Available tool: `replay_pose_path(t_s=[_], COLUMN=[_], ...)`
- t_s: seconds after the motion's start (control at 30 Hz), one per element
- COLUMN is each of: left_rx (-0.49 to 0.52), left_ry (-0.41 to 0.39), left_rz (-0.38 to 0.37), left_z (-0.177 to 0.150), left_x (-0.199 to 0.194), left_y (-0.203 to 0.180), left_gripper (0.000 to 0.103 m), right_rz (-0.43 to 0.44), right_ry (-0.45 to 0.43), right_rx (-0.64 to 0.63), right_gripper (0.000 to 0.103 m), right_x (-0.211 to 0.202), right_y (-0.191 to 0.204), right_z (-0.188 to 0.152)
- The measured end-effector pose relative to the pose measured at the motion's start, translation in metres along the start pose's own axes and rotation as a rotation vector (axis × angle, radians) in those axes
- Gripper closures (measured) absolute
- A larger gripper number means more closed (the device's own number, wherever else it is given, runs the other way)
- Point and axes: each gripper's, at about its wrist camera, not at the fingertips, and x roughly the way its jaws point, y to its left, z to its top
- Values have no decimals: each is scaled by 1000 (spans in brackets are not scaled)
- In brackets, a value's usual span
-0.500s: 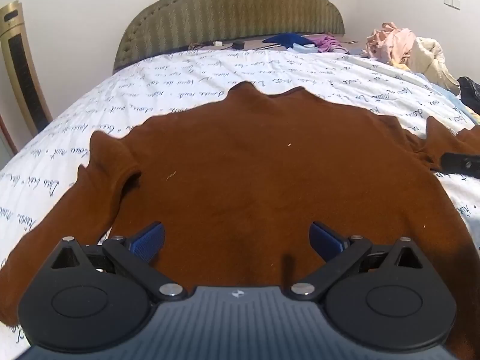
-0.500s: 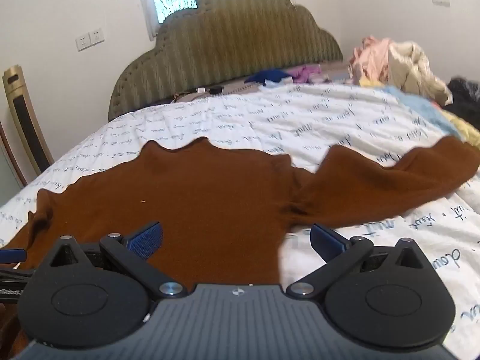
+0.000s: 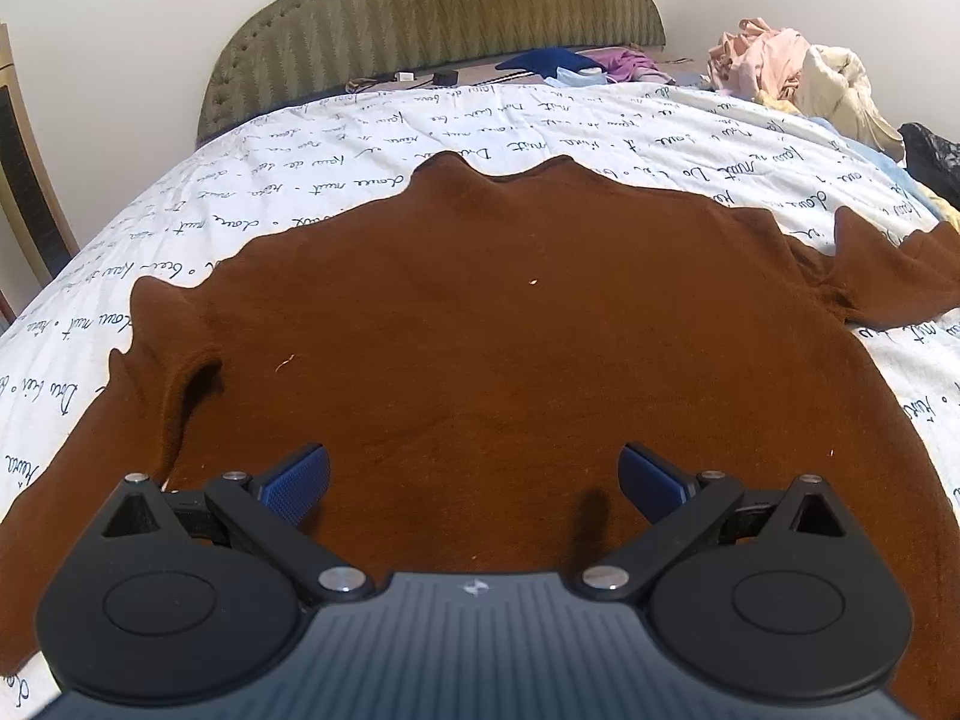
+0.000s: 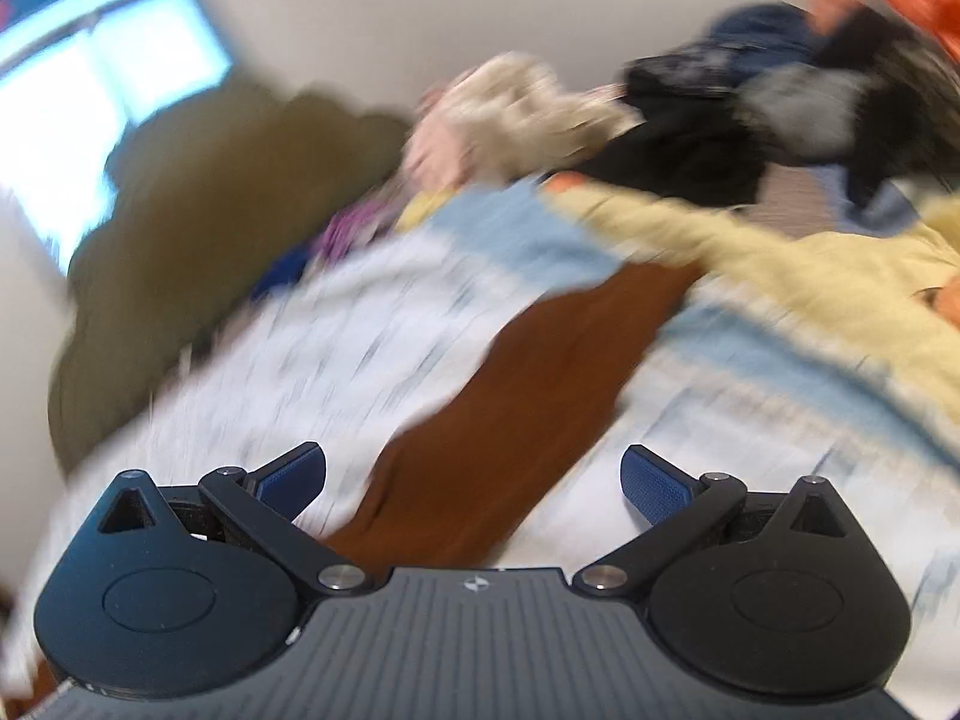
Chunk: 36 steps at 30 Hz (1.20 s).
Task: Fold small clothes
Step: 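Grasp the brown sweater's sleeve cuff with the right tool, then lift the sleeve and fold it across the sweater body with the right tool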
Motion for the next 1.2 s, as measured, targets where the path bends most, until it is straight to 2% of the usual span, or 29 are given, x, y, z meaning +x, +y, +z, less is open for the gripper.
replay_pose_path(t_s=[0.07, 0.1, 0.13, 0.23, 0.3, 0.4, 0.43, 0.47, 0.5, 0.53, 0.57, 0.7, 0.87, 0.93, 1.07, 1.13, 1.2], left_rx=[7, 10, 12, 19, 24, 24, 21, 18, 13, 9, 7, 9, 7, 1, -16, -22, -30], left_ry=[4, 7, 10, 18, 21, 23, 23, 23, 22, 22, 23, 19, -5, -11, -9, -13, -15], left_rz=[3, 4, 5, 11, 20, 35, 39, 41, 41, 40, 39, 30, 24, 24, 11, 15, 28], left_z=[1, 1, 1, 1, 1, 3, 3, 3, 3, 3, 4, 4, 3, 3, 2, 1, 1], left_x=[2, 3, 4, 5, 5, 5, 5, 5, 5, 5, 5, 5, 1, 1, 2, 2, 1], left_y=[-3, -4, -5, -5, -6, -4, -3, -2, -1, 0, 1, 1, 6, 10, 17, 22, 27], left_gripper=[0, 0, 0, 0, 0, 0, 0, 0, 0, 0, 0, 0, 0, 0, 0, 0, 0], right_rz=[-18, -46, -59, -40, -26, -27, -39, -59, -80, -101, -118, -157, -271, -289, -212, -128, -36], right_ry=[27, 70, 112, 156, 151, 96, 83, 69, 61, 60, 61, -30, -183, -225, -263, -243, -211], right_rx=[76, 114, 179, 311, 346, 345, 347, 346, 333, 320, 303, 200, -15, -98, -345, -435, -467], right_gripper=[0, 1, 3, 12, 15, 23, 34, 50, 60, 79, 91, 92, 92, 92, 92, 92, 92], right_x=[21, 33, 53, 76, 88, 105, 109, 110, 105, 105, 105, 73, 19, 0, -28, -37, -45], right_y=[-29, -39, -51, -76, -73, -73, -72, -71, -72, -70, -67, -58, -29, -10, 51, 83, 110], right_z=[13, 11, 6, 4, 3, 16, 19, 21, 27, 29, 31, 45, 61, 63, 37, 17, -3])
